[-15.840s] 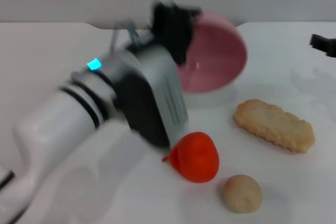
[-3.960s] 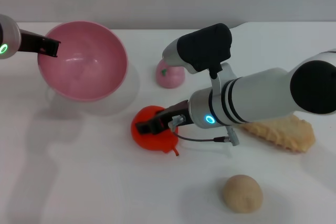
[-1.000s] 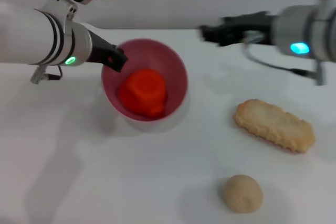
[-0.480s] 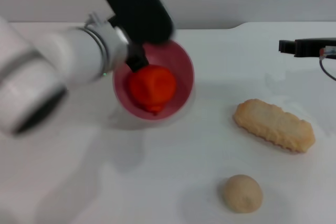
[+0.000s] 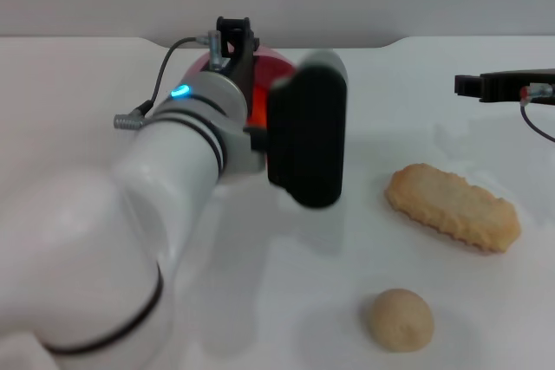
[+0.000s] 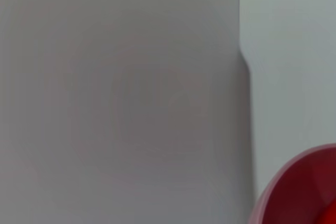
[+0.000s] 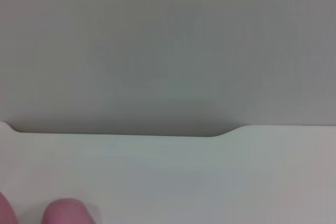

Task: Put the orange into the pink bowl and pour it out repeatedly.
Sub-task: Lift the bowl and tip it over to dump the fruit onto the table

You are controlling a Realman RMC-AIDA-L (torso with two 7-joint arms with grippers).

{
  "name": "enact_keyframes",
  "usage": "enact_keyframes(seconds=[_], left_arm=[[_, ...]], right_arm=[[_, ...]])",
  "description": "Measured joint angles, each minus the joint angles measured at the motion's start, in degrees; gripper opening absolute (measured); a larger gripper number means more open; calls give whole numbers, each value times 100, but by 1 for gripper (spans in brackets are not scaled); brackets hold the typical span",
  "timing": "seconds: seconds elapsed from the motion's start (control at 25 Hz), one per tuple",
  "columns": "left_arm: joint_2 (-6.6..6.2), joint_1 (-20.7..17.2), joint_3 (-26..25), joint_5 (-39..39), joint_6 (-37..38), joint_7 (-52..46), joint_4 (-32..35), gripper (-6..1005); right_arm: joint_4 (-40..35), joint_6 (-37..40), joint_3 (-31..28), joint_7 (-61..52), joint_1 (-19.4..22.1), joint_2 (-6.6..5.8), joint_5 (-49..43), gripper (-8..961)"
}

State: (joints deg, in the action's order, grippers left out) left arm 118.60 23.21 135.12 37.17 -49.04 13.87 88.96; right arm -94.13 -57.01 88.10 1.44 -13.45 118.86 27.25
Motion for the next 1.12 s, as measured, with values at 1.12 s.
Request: enact_keyframes(seconds=[1.12], left_arm=[[28, -70, 507, 2018, -261, -3127, 48, 91]], right_arm=[[160, 54, 280, 24, -126, -4, 149, 590]])
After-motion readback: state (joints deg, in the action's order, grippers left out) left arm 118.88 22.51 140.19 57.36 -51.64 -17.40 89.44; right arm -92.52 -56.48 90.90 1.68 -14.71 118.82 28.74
